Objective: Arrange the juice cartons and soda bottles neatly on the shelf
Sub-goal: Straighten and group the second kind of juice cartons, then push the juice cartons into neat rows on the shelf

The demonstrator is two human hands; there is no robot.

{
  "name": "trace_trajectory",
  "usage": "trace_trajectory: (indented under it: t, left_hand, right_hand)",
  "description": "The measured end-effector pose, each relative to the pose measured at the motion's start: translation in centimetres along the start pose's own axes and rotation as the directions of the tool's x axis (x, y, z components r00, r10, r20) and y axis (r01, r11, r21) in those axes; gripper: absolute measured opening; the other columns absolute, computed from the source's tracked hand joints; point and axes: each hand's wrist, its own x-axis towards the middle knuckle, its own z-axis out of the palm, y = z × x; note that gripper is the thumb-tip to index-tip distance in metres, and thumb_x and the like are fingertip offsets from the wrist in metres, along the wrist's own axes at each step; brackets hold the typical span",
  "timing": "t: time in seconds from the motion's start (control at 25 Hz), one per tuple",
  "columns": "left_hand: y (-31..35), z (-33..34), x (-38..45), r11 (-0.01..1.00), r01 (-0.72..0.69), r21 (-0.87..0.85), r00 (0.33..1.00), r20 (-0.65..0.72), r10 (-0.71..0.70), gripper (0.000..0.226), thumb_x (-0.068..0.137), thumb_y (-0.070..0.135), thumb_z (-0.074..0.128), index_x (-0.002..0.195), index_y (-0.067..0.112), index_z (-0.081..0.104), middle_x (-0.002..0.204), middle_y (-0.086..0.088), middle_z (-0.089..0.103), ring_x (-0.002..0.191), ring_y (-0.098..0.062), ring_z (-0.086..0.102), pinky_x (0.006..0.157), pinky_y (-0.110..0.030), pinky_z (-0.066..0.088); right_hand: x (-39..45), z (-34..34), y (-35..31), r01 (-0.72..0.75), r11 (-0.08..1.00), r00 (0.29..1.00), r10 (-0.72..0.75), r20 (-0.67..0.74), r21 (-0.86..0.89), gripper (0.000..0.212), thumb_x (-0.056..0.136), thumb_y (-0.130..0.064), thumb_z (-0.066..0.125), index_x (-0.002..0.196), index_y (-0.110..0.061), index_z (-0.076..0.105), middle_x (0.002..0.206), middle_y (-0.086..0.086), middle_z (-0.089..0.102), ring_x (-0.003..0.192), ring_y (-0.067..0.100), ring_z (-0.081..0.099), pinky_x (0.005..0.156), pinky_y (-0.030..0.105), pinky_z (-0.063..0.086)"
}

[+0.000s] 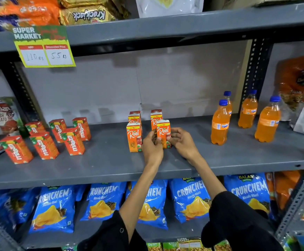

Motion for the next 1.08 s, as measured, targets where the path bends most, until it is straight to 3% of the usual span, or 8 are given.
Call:
trace_trajectory:
  t: [0.08,0.16,0.32,0.4,0.56,0.72,0.84,1.08]
  left_hand:
    - [0.3,-0.4,-0.5,1.0,0.005,-0.024,1.0,0.003,-0.005,0.039,0.101,0.01,0.06,0.141,0.011,0.06,0.134,-0.007,0.069,0.125,-0.02,0.065,0.1,-0.027,0.05]
    - [0.4,-1.1,-1.4,0.999,-0.01,-0.032,1.0,0.007,0.01,0.04,0.1,0.014,0.063,0.14,0.013,0.059,0.13,-0.001,0.07,0.122,-0.015,0.066,0.103,-0.028,0.052]
    - [-1.0,-4.2,-4.8,0.977,-0.212,-0.004,0.972,-0.108,0.21,0.027,0.099,0.014,0.064,0.12,0.031,0.065,0.11,0.021,0.069,0.099,0.006,0.067,0.086,-0.012,0.054]
    - [-2.1,-7.1,-6.3,0.953,-0.298,0.051,0.934,-0.189,0.302,0.022,0.1,0.018,0.063,0.12,0.027,0.067,0.114,0.017,0.069,0.104,-0.001,0.068,0.088,-0.017,0.055]
    - [-3.6,-14.4,-6.6,0.925,-0.335,0.179,0.868,-0.323,0.377,0.025,0.101,0.019,0.062,0.125,0.019,0.066,0.122,0.005,0.066,0.117,-0.016,0.064,0.101,-0.038,0.053]
    - [-5.2,-23.3,-4.7,0.908,-0.327,0.262,0.807,-0.423,0.412,0.025,0.099,0.014,0.063,0.124,0.013,0.063,0.125,-0.003,0.061,0.12,-0.022,0.059,0.104,-0.043,0.048]
    - [-6.8,-29.4,-2.3,0.909,-0.3,0.29,0.79,-0.459,0.407,0.028,0.097,0.015,0.064,0.124,0.012,0.058,0.127,-0.006,0.058,0.121,-0.025,0.055,0.105,-0.039,0.045]
    - [-9.3,-35.2,2.9,0.95,-0.107,0.292,0.918,-0.339,0.207,0.07,0.095,0.024,0.069,0.151,0.003,0.032,0.152,-0.015,0.042,0.144,-0.031,0.039,0.119,-0.038,0.035]
  right_hand:
    - [-0.6,0.1,-0.2,0.006,0.999,1.0,-0.007,-0.023,-0.046,0.054,0.091,-0.012,0.067,0.14,-0.008,0.044,0.135,0.015,0.061,0.124,0.027,0.06,0.104,0.045,0.051]
    - [-1.7,0.4,-0.3,0.089,0.975,0.98,-0.121,-0.156,-0.201,0.054,0.093,-0.015,0.065,0.142,-0.013,0.043,0.142,0.009,0.055,0.13,0.021,0.054,0.107,0.04,0.048]
    - [-5.0,2.6,-0.7,0.409,0.825,0.792,-0.533,-0.299,-0.39,0.029,0.099,-0.019,0.055,0.127,-0.016,0.052,0.123,-0.001,0.056,0.113,0.006,0.054,0.095,0.02,0.047]
    - [-6.4,5.1,-1.1,0.508,0.766,0.728,-0.626,-0.278,-0.393,0.023,0.1,-0.018,0.053,0.122,-0.014,0.055,0.118,0.0,0.056,0.109,0.01,0.054,0.095,0.017,0.043]
    - [-8.1,11.9,-3.0,0.625,0.698,0.69,-0.703,-0.17,-0.35,0.024,0.098,-0.014,0.057,0.121,-0.009,0.058,0.118,0.004,0.06,0.113,0.016,0.055,0.1,0.023,0.043]
    - [-8.5,19.8,-5.4,0.615,0.726,0.729,-0.672,-0.13,-0.309,0.029,0.097,-0.021,0.057,0.124,-0.012,0.055,0.12,0.001,0.058,0.112,0.015,0.055,0.099,0.026,0.045]
    - [-7.9,25.7,-7.0,0.507,0.815,0.82,-0.556,-0.132,-0.281,0.042,0.094,-0.028,0.059,0.131,-0.012,0.048,0.125,0.002,0.054,0.117,0.017,0.054,0.103,0.028,0.044]
    - [-4.0,34.1,-9.0,0.096,0.933,0.972,-0.163,-0.17,-0.346,0.082,0.082,-0.034,0.075,0.14,0.005,0.032,0.142,0.023,0.039,0.135,0.037,0.037,0.111,0.042,0.034]
